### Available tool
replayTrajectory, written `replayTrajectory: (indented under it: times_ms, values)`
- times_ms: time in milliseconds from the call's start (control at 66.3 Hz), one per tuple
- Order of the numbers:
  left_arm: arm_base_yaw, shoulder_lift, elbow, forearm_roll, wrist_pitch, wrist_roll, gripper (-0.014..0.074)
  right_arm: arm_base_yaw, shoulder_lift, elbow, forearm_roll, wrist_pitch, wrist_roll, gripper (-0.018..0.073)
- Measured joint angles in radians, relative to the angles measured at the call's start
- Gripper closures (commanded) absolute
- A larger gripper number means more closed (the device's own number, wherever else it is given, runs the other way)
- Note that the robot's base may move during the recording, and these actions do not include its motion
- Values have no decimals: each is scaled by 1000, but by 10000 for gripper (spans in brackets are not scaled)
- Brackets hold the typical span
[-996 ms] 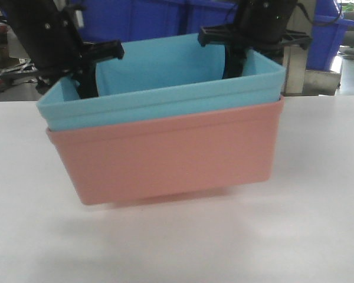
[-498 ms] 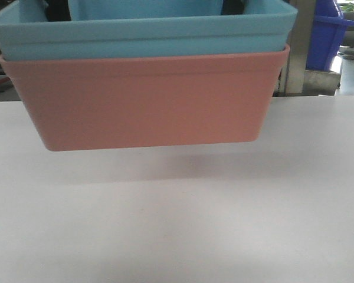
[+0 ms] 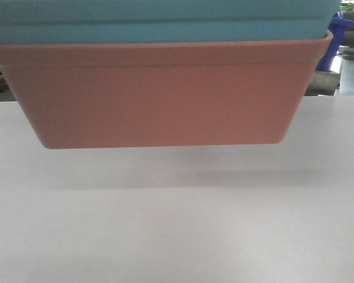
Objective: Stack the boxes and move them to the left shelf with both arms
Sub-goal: 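Grip both rims and lift the stacked bins off the table, then hold the stacked bins with both grippers while the base turns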
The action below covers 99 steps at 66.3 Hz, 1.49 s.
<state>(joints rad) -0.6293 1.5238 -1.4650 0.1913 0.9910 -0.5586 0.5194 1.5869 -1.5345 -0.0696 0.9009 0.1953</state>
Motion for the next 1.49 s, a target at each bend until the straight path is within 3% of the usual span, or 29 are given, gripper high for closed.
replayTrajectory:
  times_ms: [181, 362, 588, 1494]
  values:
    - [-50, 2, 7, 99, 25, -78, 599, 52, -2, 5, -64, 0, 24, 503]
    - [-79, 28, 8, 142, 59, -119, 599, 88, 15, 9, -114, 11, 56, 503]
    - [-108, 51, 12, 151, 80, -131, 599, 102, 43, 14, -150, 54, 60, 503]
    - [-108, 90, 15, 163, 67, -154, 599, 110, 73, 14, -174, 61, 72, 503]
